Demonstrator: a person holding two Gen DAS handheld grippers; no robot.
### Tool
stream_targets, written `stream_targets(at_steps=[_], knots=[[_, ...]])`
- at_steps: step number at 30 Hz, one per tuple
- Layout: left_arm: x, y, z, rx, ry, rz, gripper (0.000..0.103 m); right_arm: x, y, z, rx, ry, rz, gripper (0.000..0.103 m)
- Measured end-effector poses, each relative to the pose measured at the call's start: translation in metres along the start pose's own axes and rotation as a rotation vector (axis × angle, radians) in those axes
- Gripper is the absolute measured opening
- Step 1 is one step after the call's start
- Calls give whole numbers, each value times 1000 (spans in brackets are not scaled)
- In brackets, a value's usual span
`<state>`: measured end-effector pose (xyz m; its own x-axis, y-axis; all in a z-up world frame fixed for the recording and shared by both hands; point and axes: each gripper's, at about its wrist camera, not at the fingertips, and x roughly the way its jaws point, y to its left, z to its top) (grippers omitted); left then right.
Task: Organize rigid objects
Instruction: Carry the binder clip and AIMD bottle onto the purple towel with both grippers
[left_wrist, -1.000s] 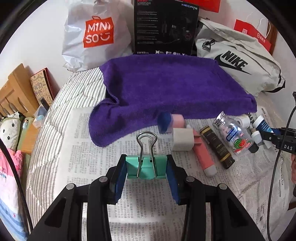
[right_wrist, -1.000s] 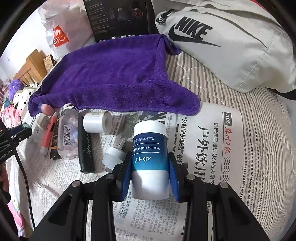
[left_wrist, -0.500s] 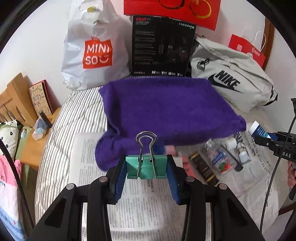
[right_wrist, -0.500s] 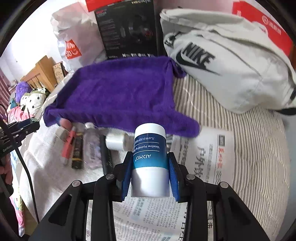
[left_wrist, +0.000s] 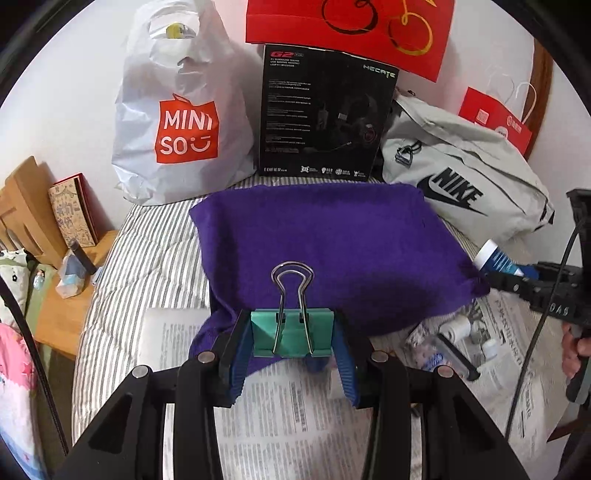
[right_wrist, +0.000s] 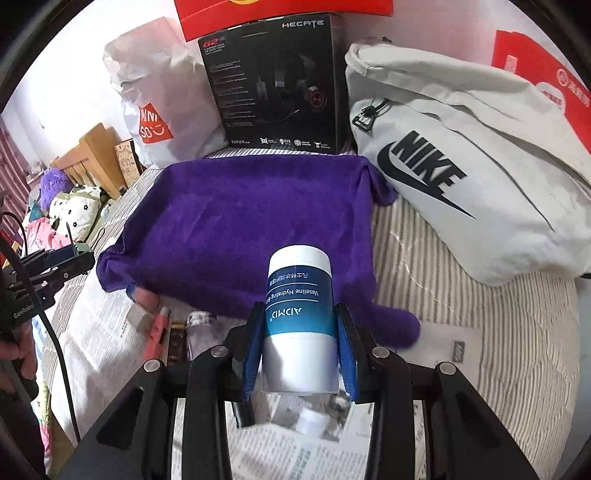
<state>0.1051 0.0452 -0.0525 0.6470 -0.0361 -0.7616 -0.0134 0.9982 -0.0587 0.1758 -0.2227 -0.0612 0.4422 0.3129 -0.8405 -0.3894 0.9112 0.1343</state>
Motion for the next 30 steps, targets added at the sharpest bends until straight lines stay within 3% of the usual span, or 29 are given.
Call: stream_targets(at_steps=[16,30], knots=[[56,10,47,0,30,-16,39,58,5,53,-42,40,7,36],[124,17,73,-36,101,-34,39,120,-6,104,-40,78,-17,36]])
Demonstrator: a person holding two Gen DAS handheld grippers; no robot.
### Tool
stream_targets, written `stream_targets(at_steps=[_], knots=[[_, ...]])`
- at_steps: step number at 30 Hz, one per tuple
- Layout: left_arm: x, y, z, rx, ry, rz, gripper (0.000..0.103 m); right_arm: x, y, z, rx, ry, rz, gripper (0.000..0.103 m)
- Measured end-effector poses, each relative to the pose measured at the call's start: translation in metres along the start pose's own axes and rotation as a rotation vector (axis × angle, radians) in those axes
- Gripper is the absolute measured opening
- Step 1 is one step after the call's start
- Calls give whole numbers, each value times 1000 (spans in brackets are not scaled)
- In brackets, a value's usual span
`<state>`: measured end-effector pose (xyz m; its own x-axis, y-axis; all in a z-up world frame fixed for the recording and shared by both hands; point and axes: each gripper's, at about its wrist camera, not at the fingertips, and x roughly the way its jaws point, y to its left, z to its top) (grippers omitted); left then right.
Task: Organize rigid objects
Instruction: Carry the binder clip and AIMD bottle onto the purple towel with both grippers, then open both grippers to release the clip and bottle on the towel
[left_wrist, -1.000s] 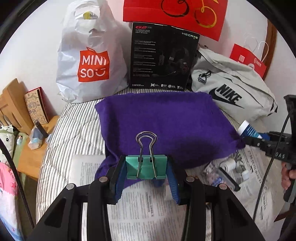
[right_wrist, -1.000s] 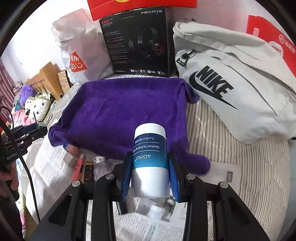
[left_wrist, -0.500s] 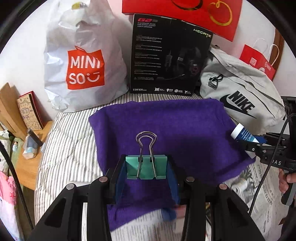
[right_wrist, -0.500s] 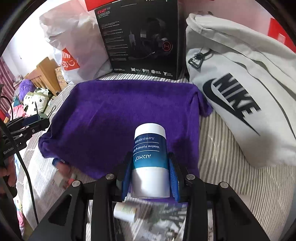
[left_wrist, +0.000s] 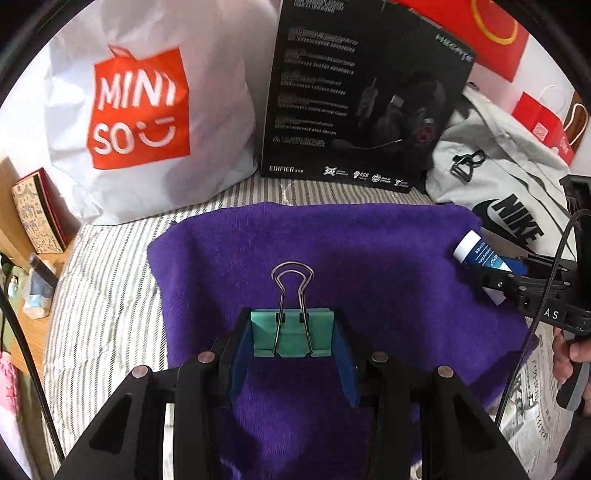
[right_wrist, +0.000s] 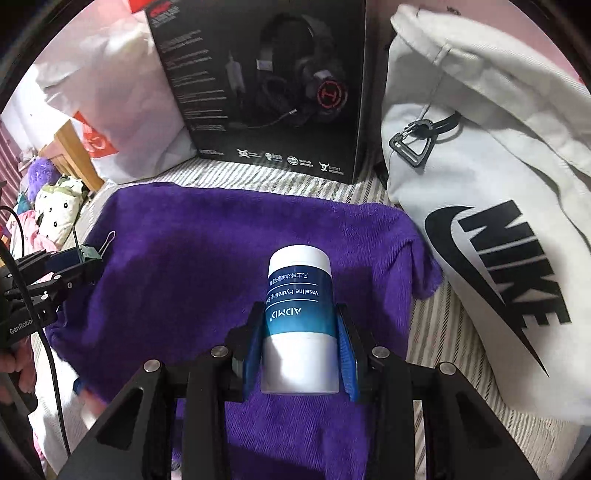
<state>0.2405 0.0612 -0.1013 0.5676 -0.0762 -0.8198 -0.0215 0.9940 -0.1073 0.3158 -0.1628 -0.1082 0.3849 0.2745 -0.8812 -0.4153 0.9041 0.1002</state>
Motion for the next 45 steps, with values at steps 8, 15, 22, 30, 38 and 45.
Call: stream_targets(at_steps=[8,15,22,30,38,45], knots=[[28,-2,17,18,48,17,39,23,-2,2,-15,38,-26,36],[43,-6,21,31,83,29,39,32,-1,1,-31,56,-24,36],[46,-8,19,44,85,40,39,33,0,1,-58,61,-14,37],[47,-16,11,52,99,38,62,24,4,-9,-57,80,0,46],[30,-24,-12,31,115,57,72,-32,10,-33,-36,33,33,49],[-18,-24,-34,-2,67,58,76,-94,7,-75,-12,-37,0,56]])
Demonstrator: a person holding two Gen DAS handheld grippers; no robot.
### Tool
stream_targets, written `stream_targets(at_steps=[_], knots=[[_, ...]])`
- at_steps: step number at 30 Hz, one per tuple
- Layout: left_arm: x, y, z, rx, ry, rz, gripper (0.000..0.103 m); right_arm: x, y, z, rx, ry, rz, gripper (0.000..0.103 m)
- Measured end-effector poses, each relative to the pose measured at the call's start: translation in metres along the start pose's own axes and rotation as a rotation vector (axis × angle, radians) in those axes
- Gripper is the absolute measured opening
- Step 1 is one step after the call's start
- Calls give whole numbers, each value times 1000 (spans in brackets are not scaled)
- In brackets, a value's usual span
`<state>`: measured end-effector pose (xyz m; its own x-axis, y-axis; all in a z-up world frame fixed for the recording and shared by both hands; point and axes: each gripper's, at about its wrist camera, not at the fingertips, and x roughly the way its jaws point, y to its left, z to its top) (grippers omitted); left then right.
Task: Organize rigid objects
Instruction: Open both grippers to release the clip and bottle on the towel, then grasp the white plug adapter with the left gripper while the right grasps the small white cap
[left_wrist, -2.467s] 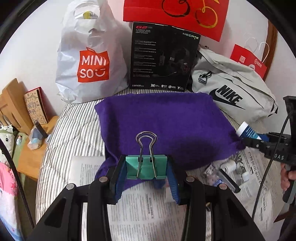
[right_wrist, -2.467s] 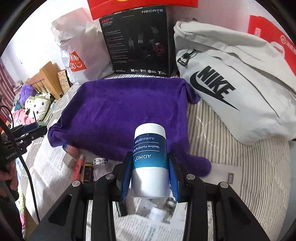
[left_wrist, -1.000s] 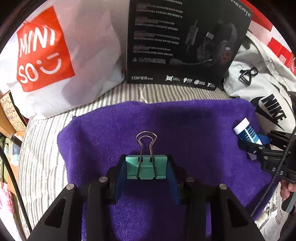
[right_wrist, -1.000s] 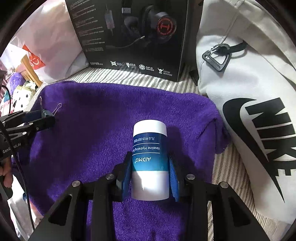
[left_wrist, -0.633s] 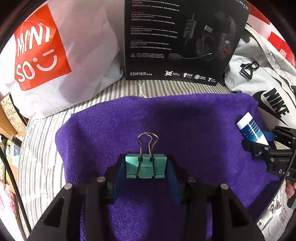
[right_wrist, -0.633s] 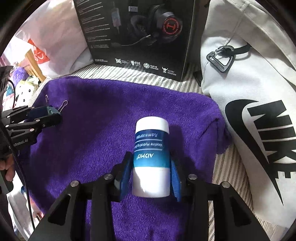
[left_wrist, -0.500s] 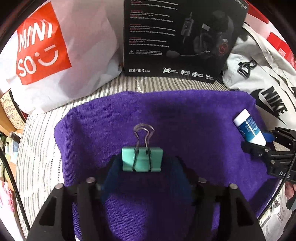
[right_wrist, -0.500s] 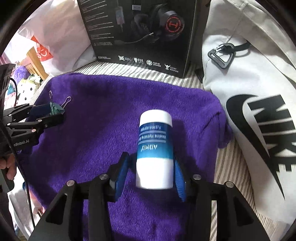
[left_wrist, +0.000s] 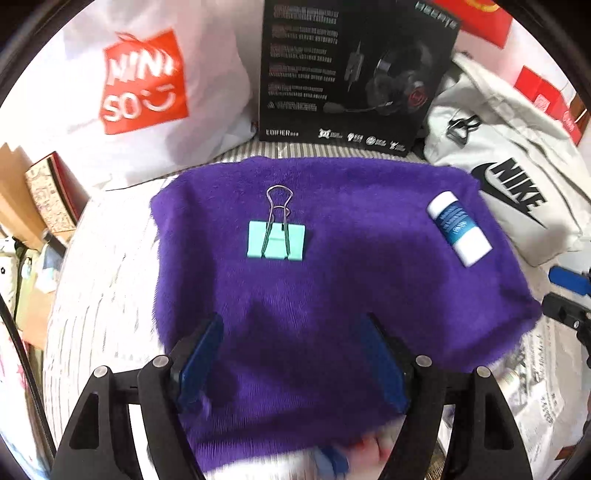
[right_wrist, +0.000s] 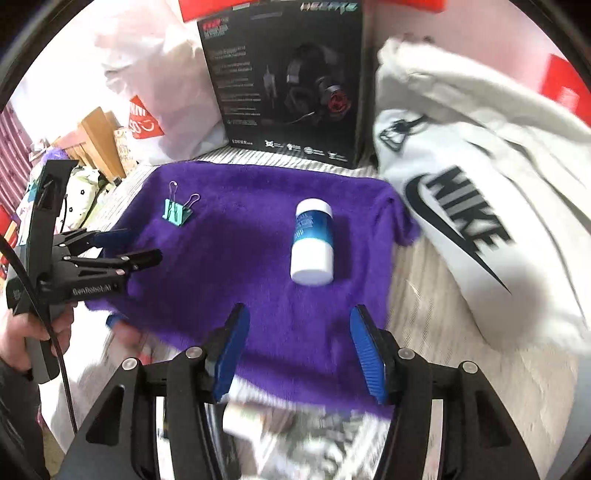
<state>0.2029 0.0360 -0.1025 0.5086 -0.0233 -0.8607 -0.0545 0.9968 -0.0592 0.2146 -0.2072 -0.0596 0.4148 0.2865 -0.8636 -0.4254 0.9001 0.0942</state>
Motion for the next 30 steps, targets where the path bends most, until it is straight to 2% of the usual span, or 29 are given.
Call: stream_targets(at_steps=[4,8,11,15,21,26,30], knots=[[-30,3,-21,-4,-31,-17,76,-19,-7,-35,45,0,-44,56],[-54,5,-51,-4,-68,-36,76,-28,-17,-84,124,4,-42,56],[-59,0,-71,19,-60,-47,76,-25,-22,-111,162,25,-56,56],[-59,-7,-96,53,-52,-19,76,-21,-30,-136,196,40,-61,55],[-58,-11,-116,52,-40,-45,76,-16,-28,-147,178,40,-94,53],[-50,-11,-121,40,-22,-51,76,-6,-31,-145,172,45,-101,38],[-43,-11,-121,30,-15,-74,76,-4,-31,-143,163,30,-116,31]])
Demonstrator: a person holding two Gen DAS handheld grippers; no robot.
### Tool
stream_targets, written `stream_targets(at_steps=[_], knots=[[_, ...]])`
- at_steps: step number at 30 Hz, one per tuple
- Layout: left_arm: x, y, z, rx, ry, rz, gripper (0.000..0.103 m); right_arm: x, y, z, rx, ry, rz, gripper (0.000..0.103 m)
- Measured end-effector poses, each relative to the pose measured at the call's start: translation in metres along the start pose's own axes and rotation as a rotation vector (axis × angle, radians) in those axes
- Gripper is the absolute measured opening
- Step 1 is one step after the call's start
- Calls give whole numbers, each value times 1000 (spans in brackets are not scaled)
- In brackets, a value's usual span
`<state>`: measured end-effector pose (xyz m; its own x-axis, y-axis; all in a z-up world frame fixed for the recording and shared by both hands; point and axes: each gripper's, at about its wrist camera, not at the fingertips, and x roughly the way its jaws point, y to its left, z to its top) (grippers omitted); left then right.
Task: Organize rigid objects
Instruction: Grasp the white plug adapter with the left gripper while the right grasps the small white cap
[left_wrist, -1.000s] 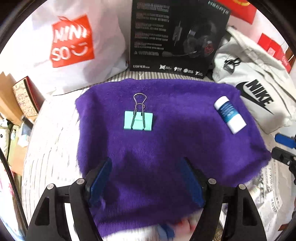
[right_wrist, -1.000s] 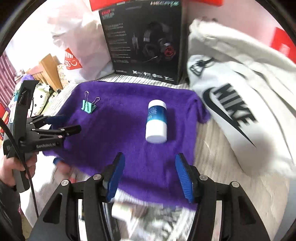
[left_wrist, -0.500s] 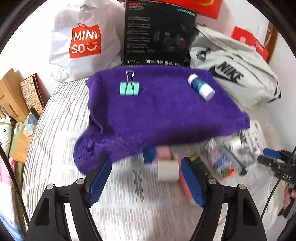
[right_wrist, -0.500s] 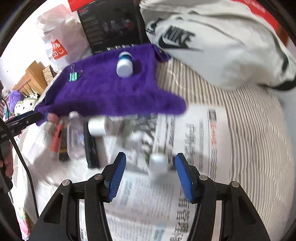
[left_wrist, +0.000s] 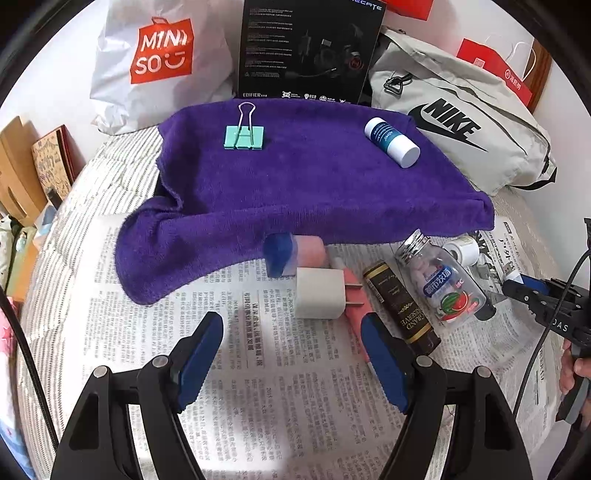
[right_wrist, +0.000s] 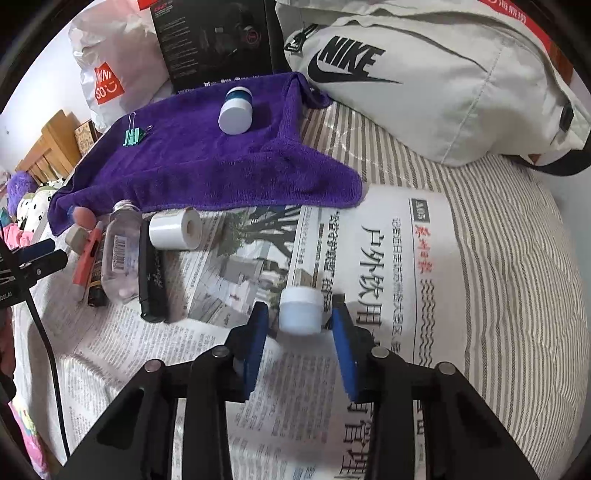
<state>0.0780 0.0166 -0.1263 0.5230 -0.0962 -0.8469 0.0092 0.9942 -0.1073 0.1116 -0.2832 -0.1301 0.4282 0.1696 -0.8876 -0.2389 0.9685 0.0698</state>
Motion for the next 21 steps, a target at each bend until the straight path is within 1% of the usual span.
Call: stream_targets(at_steps=[1,4,8,12,13,14,16,21], knots=[[2,0,1,-2,2,-7,76,1,0,1,1,-1,0,27],[6,-4,4,1,-1,-16,76,1,0,2,-2,1,-4,24],[17,-10,10,19,18,-5,76,1,0,2,-8,1,3,24],[21,-11,13,17,4,-13,75,1,1,2,-16,0,0,24],[21,-10,13,20,-1,-24,71,1,0,2,-18,0,-1,24],[21,-10,14,21,-2,-39,64,1,1,2,-22,-1,-2,24],[18,-7,13,14,-6,-50,56,1,1,2,-27,0,-5,24],[14,5,9,28,-1,-22,53,1,2,2,-31,0,-6,24]])
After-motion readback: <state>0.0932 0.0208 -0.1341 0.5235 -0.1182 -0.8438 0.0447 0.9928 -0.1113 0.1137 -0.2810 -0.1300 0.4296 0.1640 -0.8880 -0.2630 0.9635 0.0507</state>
